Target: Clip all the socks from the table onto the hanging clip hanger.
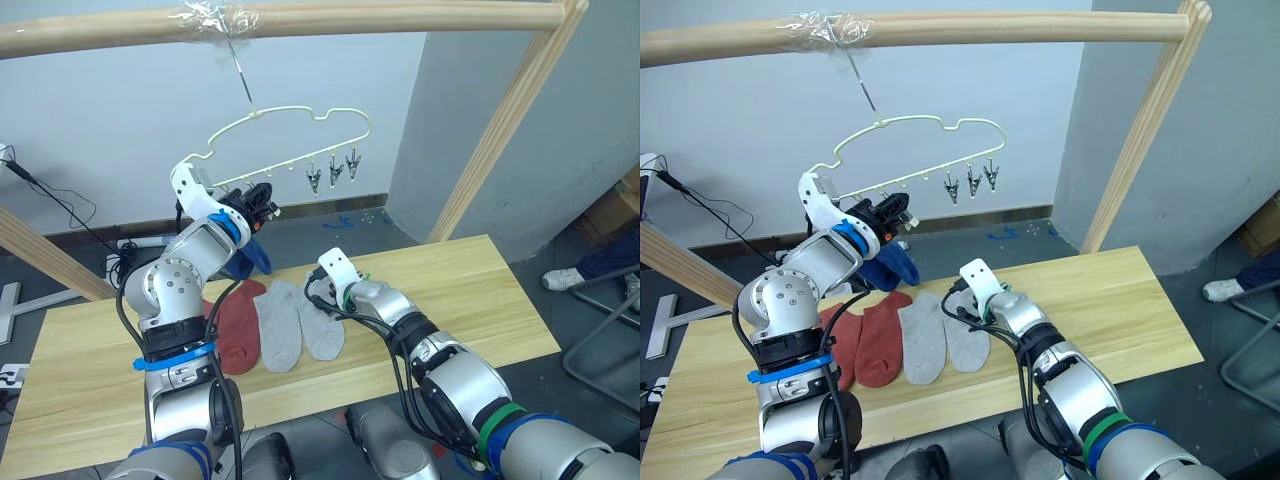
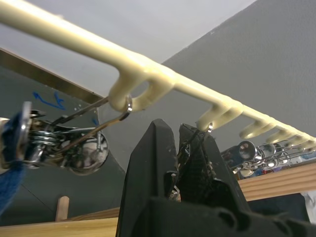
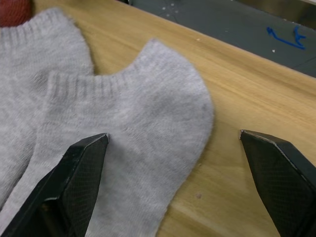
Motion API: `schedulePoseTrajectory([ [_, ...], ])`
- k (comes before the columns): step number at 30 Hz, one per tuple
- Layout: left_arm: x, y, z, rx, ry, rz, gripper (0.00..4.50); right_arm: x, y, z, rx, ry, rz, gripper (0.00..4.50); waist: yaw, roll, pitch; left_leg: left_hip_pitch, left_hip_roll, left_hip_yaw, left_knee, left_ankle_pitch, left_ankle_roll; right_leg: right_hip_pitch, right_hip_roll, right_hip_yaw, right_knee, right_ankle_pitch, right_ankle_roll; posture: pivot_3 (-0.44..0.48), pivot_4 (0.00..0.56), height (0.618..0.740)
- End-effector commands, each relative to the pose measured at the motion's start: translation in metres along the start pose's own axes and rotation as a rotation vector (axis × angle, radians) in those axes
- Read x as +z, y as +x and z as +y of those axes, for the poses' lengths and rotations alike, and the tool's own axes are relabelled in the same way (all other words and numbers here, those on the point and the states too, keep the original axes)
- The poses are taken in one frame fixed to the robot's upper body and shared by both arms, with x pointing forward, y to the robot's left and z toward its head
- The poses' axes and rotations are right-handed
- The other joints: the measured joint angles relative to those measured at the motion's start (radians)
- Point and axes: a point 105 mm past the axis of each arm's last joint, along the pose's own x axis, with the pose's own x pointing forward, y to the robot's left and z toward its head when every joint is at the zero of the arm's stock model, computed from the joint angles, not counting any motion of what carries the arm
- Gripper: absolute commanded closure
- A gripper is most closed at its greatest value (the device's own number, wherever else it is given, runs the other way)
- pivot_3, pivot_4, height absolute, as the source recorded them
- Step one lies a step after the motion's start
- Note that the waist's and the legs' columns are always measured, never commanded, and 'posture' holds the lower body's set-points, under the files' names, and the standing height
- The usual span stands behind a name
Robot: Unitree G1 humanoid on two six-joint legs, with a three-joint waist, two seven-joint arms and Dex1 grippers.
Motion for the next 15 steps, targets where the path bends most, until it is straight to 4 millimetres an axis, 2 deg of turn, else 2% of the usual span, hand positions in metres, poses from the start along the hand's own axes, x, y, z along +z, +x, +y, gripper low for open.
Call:
schedulePoseTrajectory([
  [1,0.01,-0.004,-0.011,-0.03,0.027,-0.047,4.33,0.012,0.006,0.026,0.055,0.007,-0.016,0.06,0.001,0.0,0.0,0.0,0.0,0.0,0.0,0.0,0.0,0.0,0.0,0.0,0.0,0.0,0.0,-0.316,0.22,0.74],
  [7,0.01,-0.006,-0.01,-0.024,0.027,-0.048,4.33,0.02,0.005,0.033,0.084,0.013,-0.03,0.06,0.01,0.0,0.0,0.001,0.0,0.0,0.0,0.0,0.0,0.0,0.0,0.0,0.0,0.0,0.0,-0.316,0.223,0.74],
  [15,0.009,-0.006,-0.01,-0.02,0.029,-0.049,4.33,0.02,0.007,0.048,0.113,-0.001,-0.026,0.06,0.026,0.0,0.0,0.001,0.0,0.0,0.0,0.0,0.0,0.0,0.0,0.0,0.0,0.0,0.0,-0.308,0.223,0.74],
])
